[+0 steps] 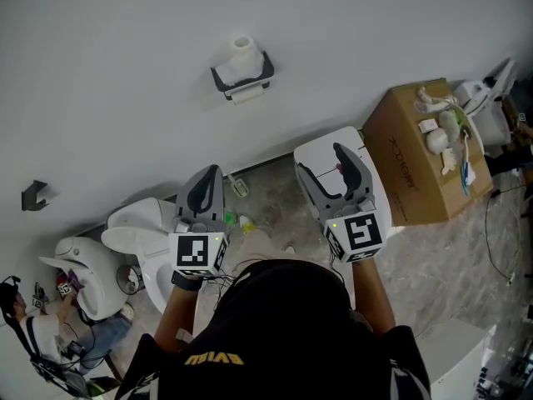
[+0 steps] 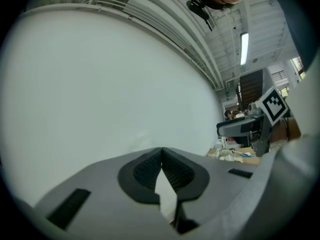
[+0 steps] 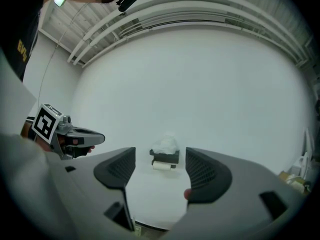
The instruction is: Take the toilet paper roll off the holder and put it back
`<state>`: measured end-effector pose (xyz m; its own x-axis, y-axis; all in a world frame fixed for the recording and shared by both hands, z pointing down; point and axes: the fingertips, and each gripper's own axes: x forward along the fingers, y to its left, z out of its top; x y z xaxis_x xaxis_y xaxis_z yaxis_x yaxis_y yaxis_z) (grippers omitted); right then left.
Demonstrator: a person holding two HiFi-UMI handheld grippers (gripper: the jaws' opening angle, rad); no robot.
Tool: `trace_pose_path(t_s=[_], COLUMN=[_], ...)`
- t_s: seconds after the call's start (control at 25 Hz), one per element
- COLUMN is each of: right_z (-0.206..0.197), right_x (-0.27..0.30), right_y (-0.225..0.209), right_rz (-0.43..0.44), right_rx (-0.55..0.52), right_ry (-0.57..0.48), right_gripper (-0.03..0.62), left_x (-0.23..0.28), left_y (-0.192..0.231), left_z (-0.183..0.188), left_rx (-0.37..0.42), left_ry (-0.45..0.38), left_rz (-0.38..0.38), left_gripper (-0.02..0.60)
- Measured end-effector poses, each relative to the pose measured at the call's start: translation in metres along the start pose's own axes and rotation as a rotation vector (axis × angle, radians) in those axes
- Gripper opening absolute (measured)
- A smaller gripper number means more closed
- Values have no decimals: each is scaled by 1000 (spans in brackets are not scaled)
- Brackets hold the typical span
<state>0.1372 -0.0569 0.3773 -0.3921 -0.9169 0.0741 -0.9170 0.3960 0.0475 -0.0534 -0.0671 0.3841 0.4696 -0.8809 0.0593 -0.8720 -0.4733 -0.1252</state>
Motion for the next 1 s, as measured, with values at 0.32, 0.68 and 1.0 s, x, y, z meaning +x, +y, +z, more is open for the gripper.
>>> trace_pose_path(t_s=[0.32,0.68,1.0], right_z=[1,-1,-2], right_x=[1,-4,-12], right_y=[13,23,22], right_rz=[37,72,70], right_rx=[-19,-36,-30], right_ry=[10,25,35], right_gripper=[279,177,92], left_x=[-9,-15,-15], left_y=[3,-3,-10], left_z=[-3,-4,-1], left_rx=[-1,-4,0], left_ry=[5,7,1], left_rz=[13,18,10], left_gripper=[11,11,11])
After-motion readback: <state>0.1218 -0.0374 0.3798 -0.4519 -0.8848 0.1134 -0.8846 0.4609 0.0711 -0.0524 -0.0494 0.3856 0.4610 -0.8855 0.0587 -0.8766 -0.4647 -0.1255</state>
